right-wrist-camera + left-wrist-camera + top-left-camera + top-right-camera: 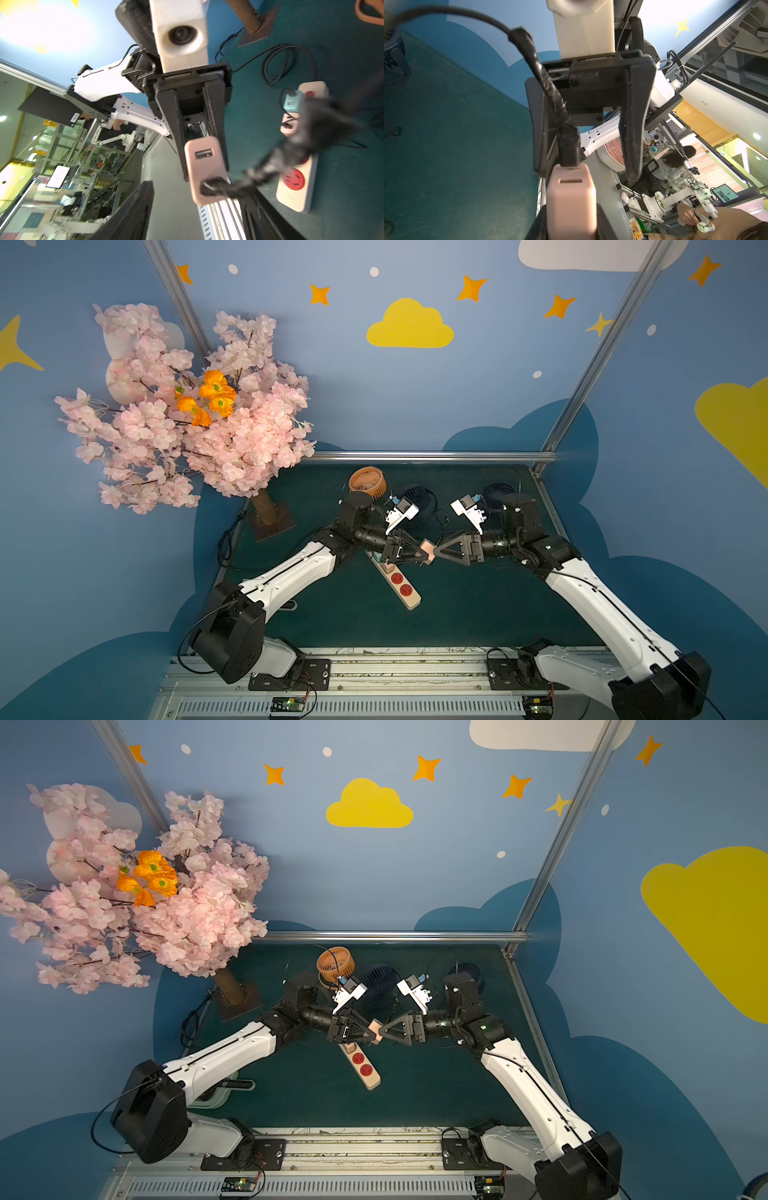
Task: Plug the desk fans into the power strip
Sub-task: Pick up the plug from the center of the board.
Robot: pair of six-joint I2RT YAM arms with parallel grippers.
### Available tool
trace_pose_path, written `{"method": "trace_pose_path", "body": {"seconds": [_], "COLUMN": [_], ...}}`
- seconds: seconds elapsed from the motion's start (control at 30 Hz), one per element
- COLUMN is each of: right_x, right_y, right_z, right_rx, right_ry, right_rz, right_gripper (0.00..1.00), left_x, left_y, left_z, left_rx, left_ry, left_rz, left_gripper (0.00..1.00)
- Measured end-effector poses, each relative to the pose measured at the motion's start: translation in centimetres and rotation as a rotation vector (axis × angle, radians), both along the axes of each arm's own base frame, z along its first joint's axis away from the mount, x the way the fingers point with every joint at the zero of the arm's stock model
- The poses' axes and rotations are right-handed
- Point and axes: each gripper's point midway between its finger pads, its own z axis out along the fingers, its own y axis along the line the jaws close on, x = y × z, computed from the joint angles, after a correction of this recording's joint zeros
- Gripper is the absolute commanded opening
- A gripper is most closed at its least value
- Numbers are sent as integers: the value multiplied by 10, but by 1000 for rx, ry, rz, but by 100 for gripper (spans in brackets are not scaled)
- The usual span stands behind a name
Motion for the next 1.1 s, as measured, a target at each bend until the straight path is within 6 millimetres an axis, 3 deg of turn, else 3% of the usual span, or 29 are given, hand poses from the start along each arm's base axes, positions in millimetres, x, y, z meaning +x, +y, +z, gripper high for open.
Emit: {"method": "trace_pose_path", "body": {"seconds": [0.23,0.77,0.93,1.1], "right_x": [-2,-8,-10,-12], "right_y": [7,15,16,18], "right_z": [-4,-3,-5,-7], "right_rx": [3,12,13,12], "right_ry": [35,40,46,60], "right_rz": [41,105,120,140], "right_gripper": [46,28,35,36], "left_x": [-7,-19,-20,-20], "left_y": [1,3,4,3], "left_z": [1,3,2,2], "left_rx": [-5,-12,-8,-7], "left_ry": [15,45,57,56], "left_rz": [-37,-98,-104,-104], "left_gripper": [10,10,10,10]}}
